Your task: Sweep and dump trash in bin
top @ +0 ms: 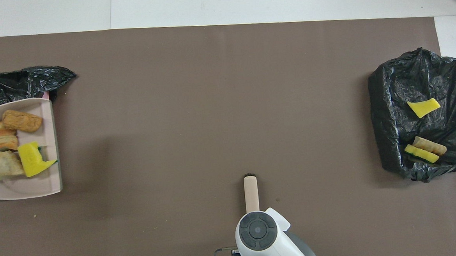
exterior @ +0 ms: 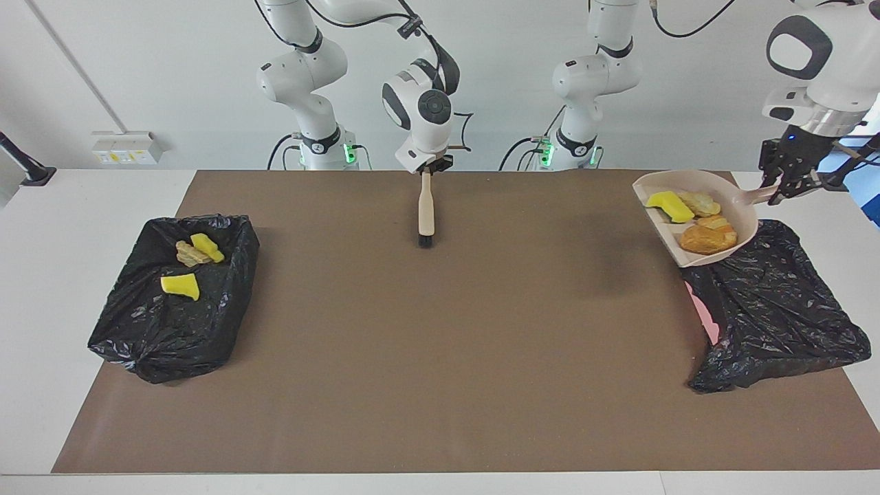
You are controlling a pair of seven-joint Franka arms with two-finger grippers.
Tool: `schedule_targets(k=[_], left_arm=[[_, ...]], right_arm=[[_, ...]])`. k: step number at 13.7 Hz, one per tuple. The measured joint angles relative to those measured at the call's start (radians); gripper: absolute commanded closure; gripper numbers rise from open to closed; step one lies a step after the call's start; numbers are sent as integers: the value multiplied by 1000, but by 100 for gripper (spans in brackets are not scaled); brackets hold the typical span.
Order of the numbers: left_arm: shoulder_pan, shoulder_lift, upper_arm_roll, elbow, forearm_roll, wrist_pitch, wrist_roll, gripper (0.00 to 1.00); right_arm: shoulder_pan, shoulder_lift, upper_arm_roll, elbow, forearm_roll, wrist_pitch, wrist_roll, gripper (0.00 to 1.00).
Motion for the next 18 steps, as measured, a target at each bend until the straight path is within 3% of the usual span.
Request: schedule_targets(k=[4,6,8,11,13,18], left_arm=[[62,87,80,38,-14,119,85,100],[134,188,85,123,-13,157,118,100],[164,286,86,231,19,186,154,100],[129,359,67,310,250,247,127,100],[76,366,63,315,372,249,52,100],[-13,369,62,316,629,227,-54,100]], right_arm=[[-104,-5,-3,126,-5,10,-54,0],[-183,-8,-11,194,-37,10,-65,0],[-283,-12,-16,258,-145,11,-87,0],[-416,-14,-49,419,-216,13,-248,0],[-438,-15,-123,504,-218,-9,-400,0],[-439,-31,-299,776,-264,-354,-635,0]])
